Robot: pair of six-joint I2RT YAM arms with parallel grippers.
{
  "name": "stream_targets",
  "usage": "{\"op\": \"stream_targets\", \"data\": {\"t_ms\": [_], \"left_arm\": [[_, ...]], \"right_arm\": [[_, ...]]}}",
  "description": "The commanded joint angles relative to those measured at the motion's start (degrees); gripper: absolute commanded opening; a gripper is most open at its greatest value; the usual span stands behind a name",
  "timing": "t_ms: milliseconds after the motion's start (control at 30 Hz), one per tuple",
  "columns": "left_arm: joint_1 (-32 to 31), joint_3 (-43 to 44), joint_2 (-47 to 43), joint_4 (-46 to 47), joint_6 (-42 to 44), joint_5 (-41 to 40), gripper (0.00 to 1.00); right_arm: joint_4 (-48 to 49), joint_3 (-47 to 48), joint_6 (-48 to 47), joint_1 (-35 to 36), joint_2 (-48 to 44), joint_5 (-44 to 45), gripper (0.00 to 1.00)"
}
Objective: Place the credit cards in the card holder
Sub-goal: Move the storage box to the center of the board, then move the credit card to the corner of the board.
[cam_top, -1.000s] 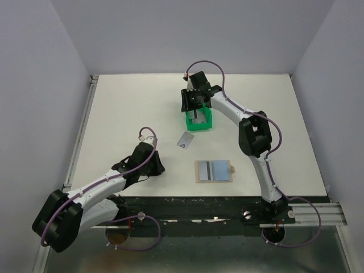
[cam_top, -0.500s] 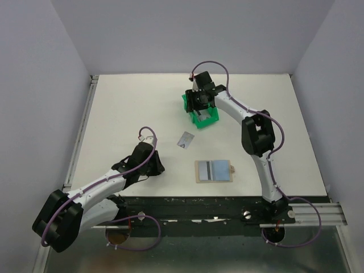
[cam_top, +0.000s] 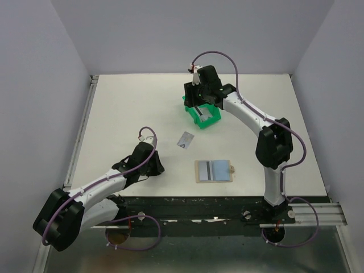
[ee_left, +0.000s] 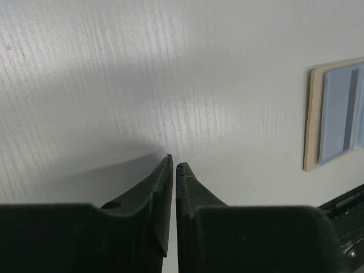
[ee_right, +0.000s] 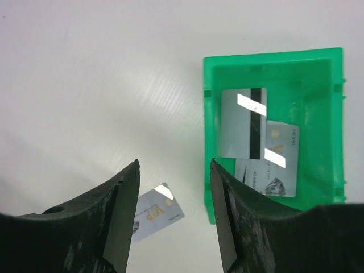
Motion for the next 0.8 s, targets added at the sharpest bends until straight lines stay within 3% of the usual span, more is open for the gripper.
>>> {"op": "stream_targets", "data": {"t_ms": [0, 300, 767], "left_arm": [[0.25, 1.35, 0.63, 0.80, 0.68, 1.22, 0.22], [0.25, 1.26, 0.46, 0.63, 0.86, 1.39, 0.22], [0.34, 1.88, 0.72, 0.19, 0.95, 1.39, 0.22]], "right_arm": [[0.68, -4.73, -1.86, 3.69, -0.40, -1.77, 0.58], [4.63, -13.97, 0.87, 4.48, 1.10, -5.21, 0.56], [0.76, -10.98, 5.08, 4.39, 7.78, 0.24, 0.56]]}}
